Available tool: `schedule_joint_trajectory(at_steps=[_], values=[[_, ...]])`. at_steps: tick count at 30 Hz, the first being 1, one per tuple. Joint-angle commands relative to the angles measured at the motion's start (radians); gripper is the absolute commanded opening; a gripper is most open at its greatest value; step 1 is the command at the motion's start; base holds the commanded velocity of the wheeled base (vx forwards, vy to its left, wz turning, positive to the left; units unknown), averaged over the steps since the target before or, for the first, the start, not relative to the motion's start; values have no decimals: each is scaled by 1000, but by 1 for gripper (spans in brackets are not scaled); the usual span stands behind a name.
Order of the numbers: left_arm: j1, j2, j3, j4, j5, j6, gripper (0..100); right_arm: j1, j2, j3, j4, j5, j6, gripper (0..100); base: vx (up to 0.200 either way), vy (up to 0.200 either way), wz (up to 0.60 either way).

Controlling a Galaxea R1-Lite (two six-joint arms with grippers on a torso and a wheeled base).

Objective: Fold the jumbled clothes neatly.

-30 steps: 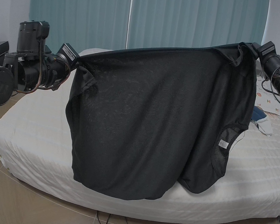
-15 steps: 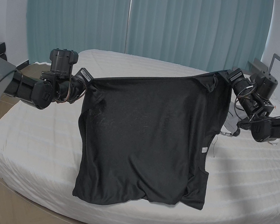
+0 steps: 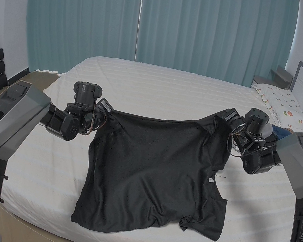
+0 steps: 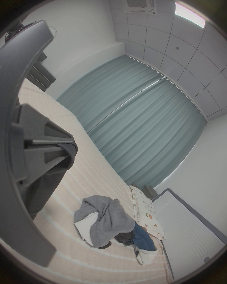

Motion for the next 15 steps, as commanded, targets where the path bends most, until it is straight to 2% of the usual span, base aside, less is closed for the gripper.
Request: schedule_joint_trajectory(at_steps=[1, 4, 5, 9, 12, 15], values=[[-10, 77, -4, -20, 1, -2, 0, 3, 96, -11, -14, -12, 2, 0, 0, 0, 0], [-20, 103, -6, -40, 6, -2, 0, 6, 142, -34, -17, -27, 4, 0, 0, 0, 0], [-20, 106, -6, -45, 6, -2, 100, 6, 151, -37, -17, -27, 2, 100, 0, 0, 0], [-22, 157, -27, -53, 35, -2, 100, 13, 203, -17, 18, -30, -7, 100, 0, 0, 0], [-13, 209, -86, -48, 115, 0, 100, -3, 225, -11, 44, -32, -29, 100, 0, 0, 0], [3, 258, -141, -31, 176, -3, 100, -43, 232, -17, 44, -72, -70, 100, 0, 0, 0]])
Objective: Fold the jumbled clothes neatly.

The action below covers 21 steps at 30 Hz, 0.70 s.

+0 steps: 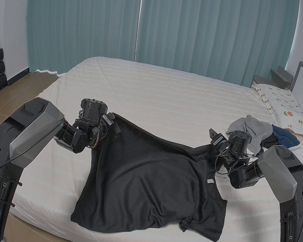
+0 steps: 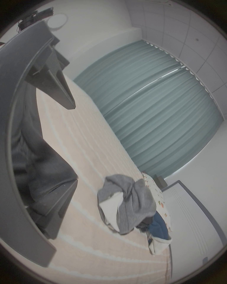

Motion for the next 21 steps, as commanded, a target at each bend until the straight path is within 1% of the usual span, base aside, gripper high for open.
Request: schedule_joint_trajectory(at_steps=[1, 2, 3, 5, 9, 10, 11, 12, 14, 16, 19, 20, 21], values=[[22, 93, -73, 19, 49, -2, 100, -47, 44, -2, 11, -40, -35, 100, 0, 0, 0], [32, 96, -75, 33, 52, -4, 100, -64, 36, -2, 10, -50, -33, 100, 0, 0, 0], [32, 96, -75, 33, 52, -4, 100, -64, 36, -2, 10, -50, -33, 100, 0, 0, 0], [54, 92, -75, 51, 52, -7, 100, -92, 18, 12, 11, -50, -33, 100, 0, 0, 0], [63, 82, -53, 118, 37, -2, 100, -110, -19, 89, 14, -20, -30, 100, 0, 0, 0], [65, 76, -49, 184, 14, 1, 100, -110, -44, 139, 11, 22, -27, 100, 0, 0, 0], [65, 72, -49, 198, 8, 0, 100, -110, -50, 147, 11, 29, -25, 100, 0, 0, 0], [71, 33, -43, 281, -53, -10, 100, -112, -88, 216, 11, 77, -22, 100, 0, 0, 0], [78, -8, -23, 341, -136, -25, 100, -119, -128, 282, 3, 115, -22, 100, 0, 0, 0], [83, -48, 13, 355, -193, -46, 100, -126, -165, 345, -3, 146, -21, 100, 0, 0, 0], [100, -86, 52, 352, -225, -54, 100, -141, -222, 440, -10, 186, -2, 100, 0, 0, 0], [100, -86, 52, 352, -225, -54, 100, -141, -222, 440, -10, 186, -2, 100, 0, 0, 0], [115, -103, 65, 352, -228, -56, 100, -146, -259, 504, -20, 230, 25, 100, 0, 0, 0]])
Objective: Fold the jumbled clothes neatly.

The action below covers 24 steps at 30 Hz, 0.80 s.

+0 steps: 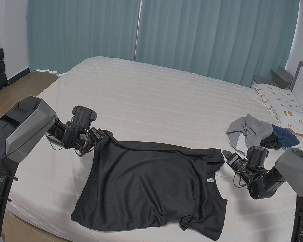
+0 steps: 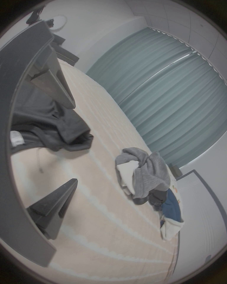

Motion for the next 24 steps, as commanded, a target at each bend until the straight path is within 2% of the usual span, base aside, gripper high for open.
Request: schedule_joint_trajectory(at_steps=[1, 5, 7, 8, 10, 15, 20, 24], values=[[42, -128, 80, 29, -55, -20, 100, -26, -177, 214, -21, 116, 58, 100, 0, 0, 0], [56, -213, 206, 3, -93, -19, 100, -28, -254, 369, -25, 223, 97, 100, 0, 0, 0], [59, -276, 312, -52, -128, -22, 100, -32, -277, 433, -27, 251, 97, 100, 0, 0, 0], [59, -280, 321, -57, -130, -22, 100, -32, -280, 438, -27, 252, 97, 100, 0, 0, 0], [55, -345, 485, -165, -144, -20, 100, -32, -311, 522, -25, 266, 97, 100, 0, 0, 0], [30, -423, 753, -330, -145, -27, 100, -32, -331, 620, -27, 310, 99, 100, 0, 0, 0], [-27, -489, 971, -494, -148, -85, 100, -47, -318, 680, -27, 375, 94, 100, 0, 0, 0], [-83, -484, 1083, -615, -150, -99, 100, -66, -318, 686, -27, 387, 97, 100, 0, 0, 0]])
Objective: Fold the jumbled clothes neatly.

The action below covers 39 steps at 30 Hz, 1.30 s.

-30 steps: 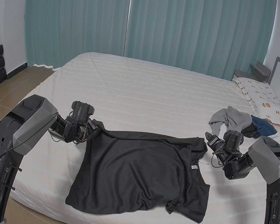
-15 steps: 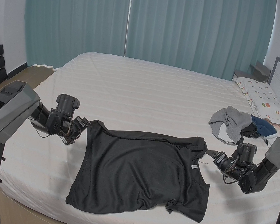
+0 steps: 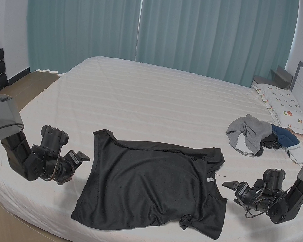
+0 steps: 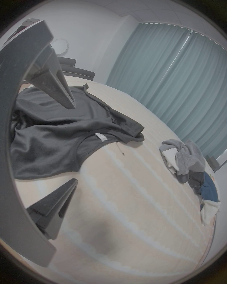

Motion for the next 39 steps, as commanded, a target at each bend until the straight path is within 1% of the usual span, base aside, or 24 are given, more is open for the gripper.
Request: schedule_joint_trajectory(at_steps=[1, 3, 6, 10, 16, 22, 25, 28, 34, 37, 39], values=[[-99, -106, 239, -195, -10, -38, 100, -31, -24, 89, 0, 58, 3, 100, 0, 0, 0], [-119, -91, 279, -226, -12, -41, 100, -32, -6, 96, -2, 62, 2, 100, -200, 0, 0], [-141, -78, 305, -230, -7, -49, 100, -32, 9, 107, -2, 62, -4, 100, -200, 0, 0], [-142, -75, 316, -233, -10, -81, 100, -32, 17, 110, -3, 64, -3, 100, -200, 0, 0], [-142, -71, 314, -233, -10, -83, 100, -29, 32, 109, -3, 64, 3, 100, -200, 0, 0], [-142, -58, 294, -236, -1, -98, 100, -20, 46, 107, -89, 64, 9, 100, 0, 0, 0], [-142, -54, 256, -236, 0, -146, 100, -11, 77, 105, -160, 62, 22, 100, 0, 0, 0], [-142, -52, 237, -236, 0, -159, 100, -5, 86, 105, -201, 62, 46, 100, 0, -200, 0], [-142, -37, 233, -239, 7, -149, 100, 17, 100, 98, -215, 53, 60, 100, 0, -200, 0], [-138, -17, 225, -241, 40, -136, 100, 20, 100, 98, -215, 53, 60, 100, 0, -200, 0], [-129, -5, 217, -239, 65, -121, 100, 20, 100, 98, -215, 53, 62, 100, 0, 0, 0]])
